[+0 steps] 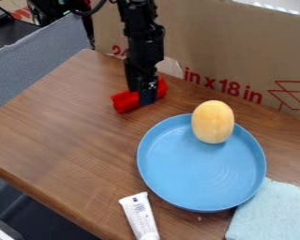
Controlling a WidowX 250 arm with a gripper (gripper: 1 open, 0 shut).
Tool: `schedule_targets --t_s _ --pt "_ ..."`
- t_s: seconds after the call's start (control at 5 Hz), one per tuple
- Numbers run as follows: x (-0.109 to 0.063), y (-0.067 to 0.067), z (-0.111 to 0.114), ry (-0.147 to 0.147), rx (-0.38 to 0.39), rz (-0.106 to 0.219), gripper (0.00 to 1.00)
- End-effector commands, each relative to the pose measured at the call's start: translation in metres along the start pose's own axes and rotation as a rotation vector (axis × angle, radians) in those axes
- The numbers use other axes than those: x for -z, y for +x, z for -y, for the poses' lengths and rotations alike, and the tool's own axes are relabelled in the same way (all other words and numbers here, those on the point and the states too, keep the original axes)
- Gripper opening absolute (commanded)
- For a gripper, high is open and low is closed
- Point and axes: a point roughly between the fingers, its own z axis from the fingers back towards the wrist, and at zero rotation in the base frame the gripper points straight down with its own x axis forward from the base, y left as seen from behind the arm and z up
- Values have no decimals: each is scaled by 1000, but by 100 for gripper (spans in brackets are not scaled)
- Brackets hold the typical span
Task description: Move the red object to the right side of the table
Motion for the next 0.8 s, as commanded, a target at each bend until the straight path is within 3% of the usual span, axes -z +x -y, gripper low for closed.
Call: schedule_targets --t_s 0.0,0.2,0.4,0.6 --pt "-20 5 -12 47 -10 36 100" --pt "-16 1 -13 35 -17 41 100" --pt "-14 -7 -24 32 -27 47 0" --pt "-27 -1 -28 28 -48 61 0"
